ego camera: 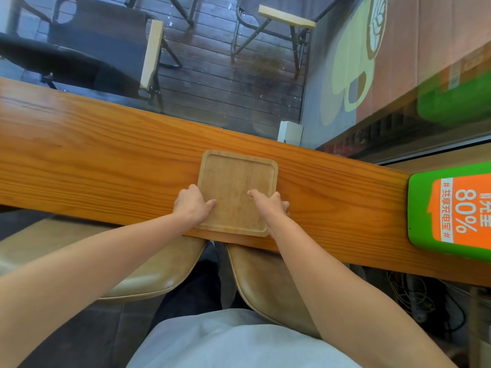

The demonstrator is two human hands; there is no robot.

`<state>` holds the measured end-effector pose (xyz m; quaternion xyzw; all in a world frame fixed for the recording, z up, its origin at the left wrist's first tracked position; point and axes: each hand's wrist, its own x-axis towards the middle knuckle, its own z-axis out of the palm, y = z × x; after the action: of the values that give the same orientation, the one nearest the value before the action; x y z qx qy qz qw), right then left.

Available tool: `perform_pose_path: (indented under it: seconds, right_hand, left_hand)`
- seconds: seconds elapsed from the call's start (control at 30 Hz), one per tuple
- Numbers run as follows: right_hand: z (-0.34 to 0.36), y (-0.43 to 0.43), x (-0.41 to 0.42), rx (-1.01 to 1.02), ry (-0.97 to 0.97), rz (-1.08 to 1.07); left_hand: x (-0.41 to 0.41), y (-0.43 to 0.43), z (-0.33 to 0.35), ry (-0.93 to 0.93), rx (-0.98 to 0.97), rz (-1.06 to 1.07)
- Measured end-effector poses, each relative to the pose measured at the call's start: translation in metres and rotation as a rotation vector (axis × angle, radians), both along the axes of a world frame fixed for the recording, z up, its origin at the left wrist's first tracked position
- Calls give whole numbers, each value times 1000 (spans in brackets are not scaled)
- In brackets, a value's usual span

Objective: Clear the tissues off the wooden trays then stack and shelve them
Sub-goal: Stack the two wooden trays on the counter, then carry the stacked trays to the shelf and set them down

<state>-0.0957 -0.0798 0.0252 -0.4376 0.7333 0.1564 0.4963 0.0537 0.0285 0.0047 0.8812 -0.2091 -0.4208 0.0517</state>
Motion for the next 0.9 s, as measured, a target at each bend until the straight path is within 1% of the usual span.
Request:
perform_pose_path:
  seconds: [0.13, 0.3, 0.37, 0.43, 0.5, 0.57, 0.63, 0.73, 0.9]
  right_hand:
    - [-1, 1, -6, 14, -78, -116]
    - [-3, -6, -17, 38, -124, -227]
    - [-7, -6, -24, 57, -138, -260]
    - [-10, -3, -29, 88, -162, -295]
    - [-12, 3, -32, 120, -191, -333]
    - [-11, 11, -33, 121, -174, -327]
    - [-9, 17, -34, 104, -201, -335]
    - [-1, 15, -34, 77, -335, -395]
    - [27, 5, -33, 28, -506, -469]
  left_hand:
    - [-10, -3, 2, 46, 22, 105]
    - [-10, -6, 2, 144, 8, 394]
    - [-6, -8, 1, 188, 27, 448]
    - [-4, -7, -1, 279, 35, 484]
    - [-3, -4, -3, 405, -31, 538]
    - [0, 1, -4, 458, -121, 546]
    - [4, 4, -1, 500, -193, 551]
    - [11, 5, 8, 553, -279, 557]
    - [28, -14, 36, 616, -356, 455]
